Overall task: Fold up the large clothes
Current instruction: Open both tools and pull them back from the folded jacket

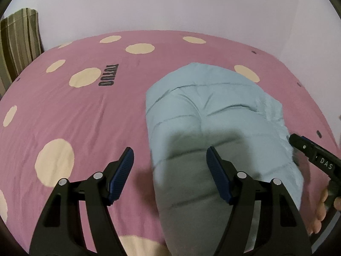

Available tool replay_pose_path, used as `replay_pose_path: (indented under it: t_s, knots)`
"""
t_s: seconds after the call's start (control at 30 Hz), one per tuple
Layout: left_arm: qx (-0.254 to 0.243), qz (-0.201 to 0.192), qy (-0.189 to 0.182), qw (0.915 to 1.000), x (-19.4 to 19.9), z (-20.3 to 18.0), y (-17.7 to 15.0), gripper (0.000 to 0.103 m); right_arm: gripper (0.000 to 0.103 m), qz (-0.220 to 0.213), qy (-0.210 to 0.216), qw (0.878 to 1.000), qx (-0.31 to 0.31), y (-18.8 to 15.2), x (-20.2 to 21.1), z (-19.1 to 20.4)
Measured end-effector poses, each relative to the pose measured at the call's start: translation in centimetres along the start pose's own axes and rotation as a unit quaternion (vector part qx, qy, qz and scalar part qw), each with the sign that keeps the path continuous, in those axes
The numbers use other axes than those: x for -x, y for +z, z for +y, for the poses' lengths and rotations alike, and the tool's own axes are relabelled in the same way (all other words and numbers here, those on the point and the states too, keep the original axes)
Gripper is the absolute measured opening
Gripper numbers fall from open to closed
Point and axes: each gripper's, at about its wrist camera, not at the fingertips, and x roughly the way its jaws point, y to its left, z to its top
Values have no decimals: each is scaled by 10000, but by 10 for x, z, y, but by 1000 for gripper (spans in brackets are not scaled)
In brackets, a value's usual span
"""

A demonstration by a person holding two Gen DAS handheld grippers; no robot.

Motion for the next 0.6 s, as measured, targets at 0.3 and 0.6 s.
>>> replay_pose_path:
  t_s: [0.3, 0.6]
  knots:
    - [1, -399, 23, 9992, 49, -10, -22, 83, 60, -157, 46, 9996, 218, -22, 40, 15]
    - [126, -760, 141, 9969, 93, -13, -34, 91, 66, -331, 73, 9987, 371, -40, 72, 32]
